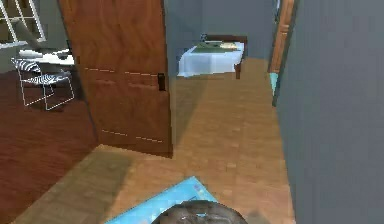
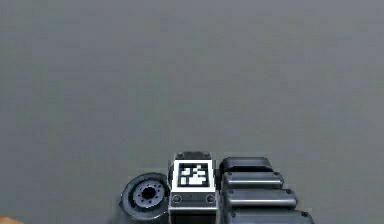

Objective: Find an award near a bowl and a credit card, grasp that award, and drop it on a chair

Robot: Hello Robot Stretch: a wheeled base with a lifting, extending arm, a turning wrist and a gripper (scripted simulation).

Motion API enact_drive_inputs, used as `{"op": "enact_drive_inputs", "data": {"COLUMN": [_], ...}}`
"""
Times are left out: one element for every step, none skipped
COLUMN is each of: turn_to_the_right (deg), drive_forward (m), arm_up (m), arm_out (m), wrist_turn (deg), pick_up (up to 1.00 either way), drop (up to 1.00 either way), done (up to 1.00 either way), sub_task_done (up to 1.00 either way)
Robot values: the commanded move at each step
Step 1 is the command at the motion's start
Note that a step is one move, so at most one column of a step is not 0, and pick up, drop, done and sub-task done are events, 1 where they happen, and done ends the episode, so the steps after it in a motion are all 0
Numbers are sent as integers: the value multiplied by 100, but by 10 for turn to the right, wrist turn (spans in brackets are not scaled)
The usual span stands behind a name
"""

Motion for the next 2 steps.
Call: {"op": "enact_drive_inputs", "data": {"turn_to_the_right": [-450, 0], "drive_forward": [0, 50], "arm_up": [0, 0], "arm_out": [0, 0], "wrist_turn": [0, 0], "pick_up": [0, 0], "drop": [0, 0], "done": [0, 0], "sub_task_done": [0, 0]}}
